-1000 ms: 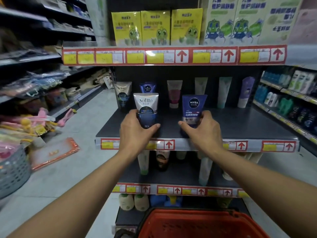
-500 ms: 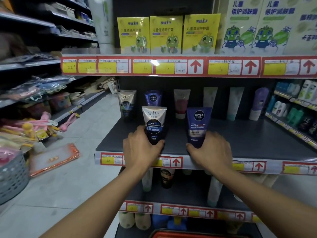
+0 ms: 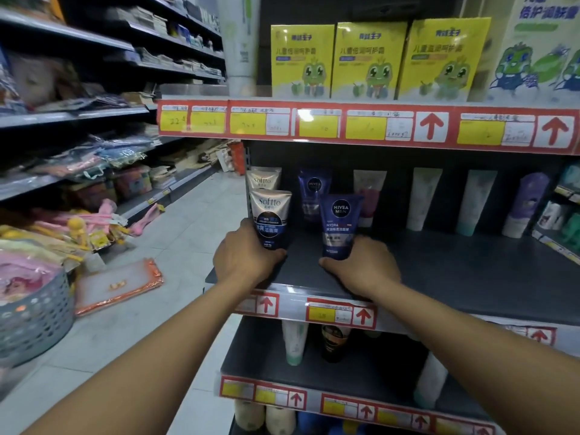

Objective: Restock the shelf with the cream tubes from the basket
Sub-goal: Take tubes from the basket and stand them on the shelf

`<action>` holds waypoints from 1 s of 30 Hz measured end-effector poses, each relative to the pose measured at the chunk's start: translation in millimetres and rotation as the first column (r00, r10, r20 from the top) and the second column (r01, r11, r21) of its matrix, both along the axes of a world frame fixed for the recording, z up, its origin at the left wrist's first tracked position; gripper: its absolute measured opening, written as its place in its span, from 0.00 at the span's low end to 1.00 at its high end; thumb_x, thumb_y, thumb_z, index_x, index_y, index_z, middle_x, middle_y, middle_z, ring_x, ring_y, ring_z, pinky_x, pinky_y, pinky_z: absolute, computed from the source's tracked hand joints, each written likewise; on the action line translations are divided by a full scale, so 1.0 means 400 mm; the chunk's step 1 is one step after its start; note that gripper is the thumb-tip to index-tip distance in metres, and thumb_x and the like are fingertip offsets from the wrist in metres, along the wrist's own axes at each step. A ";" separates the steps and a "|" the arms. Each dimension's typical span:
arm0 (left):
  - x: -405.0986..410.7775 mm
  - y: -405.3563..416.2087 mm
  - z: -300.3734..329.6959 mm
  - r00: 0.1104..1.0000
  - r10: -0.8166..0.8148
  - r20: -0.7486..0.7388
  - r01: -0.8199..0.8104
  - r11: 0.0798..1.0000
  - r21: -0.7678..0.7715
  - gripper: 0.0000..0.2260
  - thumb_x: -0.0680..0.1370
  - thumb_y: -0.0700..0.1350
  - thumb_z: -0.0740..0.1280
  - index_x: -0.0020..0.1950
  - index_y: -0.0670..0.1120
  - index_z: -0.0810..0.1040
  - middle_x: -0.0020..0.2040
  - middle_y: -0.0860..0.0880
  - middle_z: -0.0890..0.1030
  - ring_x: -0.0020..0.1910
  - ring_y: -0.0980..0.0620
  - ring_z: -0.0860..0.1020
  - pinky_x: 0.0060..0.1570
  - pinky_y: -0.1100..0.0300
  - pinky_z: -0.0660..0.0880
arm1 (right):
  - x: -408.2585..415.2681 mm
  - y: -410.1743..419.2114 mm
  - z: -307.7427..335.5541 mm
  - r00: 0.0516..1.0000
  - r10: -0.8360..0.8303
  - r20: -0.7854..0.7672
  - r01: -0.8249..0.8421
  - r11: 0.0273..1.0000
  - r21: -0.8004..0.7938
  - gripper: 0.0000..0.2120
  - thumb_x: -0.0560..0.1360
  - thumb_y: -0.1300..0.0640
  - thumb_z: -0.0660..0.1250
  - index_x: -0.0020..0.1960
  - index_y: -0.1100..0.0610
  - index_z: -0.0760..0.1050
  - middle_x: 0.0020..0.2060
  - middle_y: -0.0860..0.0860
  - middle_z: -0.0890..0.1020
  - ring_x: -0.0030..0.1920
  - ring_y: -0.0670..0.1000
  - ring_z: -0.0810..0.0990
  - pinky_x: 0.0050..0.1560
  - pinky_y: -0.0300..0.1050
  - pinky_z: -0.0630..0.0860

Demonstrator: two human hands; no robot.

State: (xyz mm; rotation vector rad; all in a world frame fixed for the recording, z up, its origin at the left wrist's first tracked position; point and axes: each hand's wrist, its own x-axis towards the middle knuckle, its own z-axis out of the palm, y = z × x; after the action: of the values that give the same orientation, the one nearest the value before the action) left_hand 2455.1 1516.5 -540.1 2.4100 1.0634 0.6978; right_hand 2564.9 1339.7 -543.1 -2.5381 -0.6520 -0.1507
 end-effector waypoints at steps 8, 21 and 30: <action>0.058 0.126 0.006 1.000 0.012 0.025 -0.011 0.998 -0.059 0.34 0.66 0.62 0.81 0.65 0.48 0.75 0.60 0.44 0.82 0.59 0.40 0.81 0.46 0.53 0.74 | 0.073 0.156 0.007 0.998 0.004 -0.066 -0.005 1.000 -0.026 0.32 0.68 0.32 0.75 0.63 0.51 0.78 0.58 0.52 0.83 0.55 0.56 0.83 0.54 0.51 0.81; 0.107 0.148 -0.032 0.993 -0.089 0.075 0.095 0.992 -0.086 0.32 0.70 0.60 0.75 0.66 0.45 0.70 0.62 0.44 0.81 0.60 0.39 0.80 0.55 0.50 0.77 | 0.095 0.204 -0.036 1.000 0.018 0.020 -0.018 1.000 0.018 0.25 0.68 0.32 0.67 0.55 0.49 0.80 0.51 0.50 0.84 0.50 0.55 0.82 0.53 0.52 0.80; 0.106 0.157 -0.033 0.993 -0.069 0.093 0.078 0.992 -0.097 0.29 0.74 0.57 0.75 0.67 0.45 0.70 0.63 0.42 0.81 0.60 0.37 0.80 0.56 0.46 0.78 | 0.097 0.198 -0.042 0.999 0.029 0.034 -0.031 0.999 0.040 0.25 0.71 0.33 0.68 0.58 0.50 0.80 0.51 0.51 0.84 0.50 0.56 0.83 0.52 0.53 0.81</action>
State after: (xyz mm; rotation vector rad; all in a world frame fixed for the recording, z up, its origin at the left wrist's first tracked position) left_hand 2497.5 1579.3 -553.3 2.2976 0.9462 0.7029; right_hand 2603.5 1419.0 -559.7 -2.4907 -0.6926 -0.1937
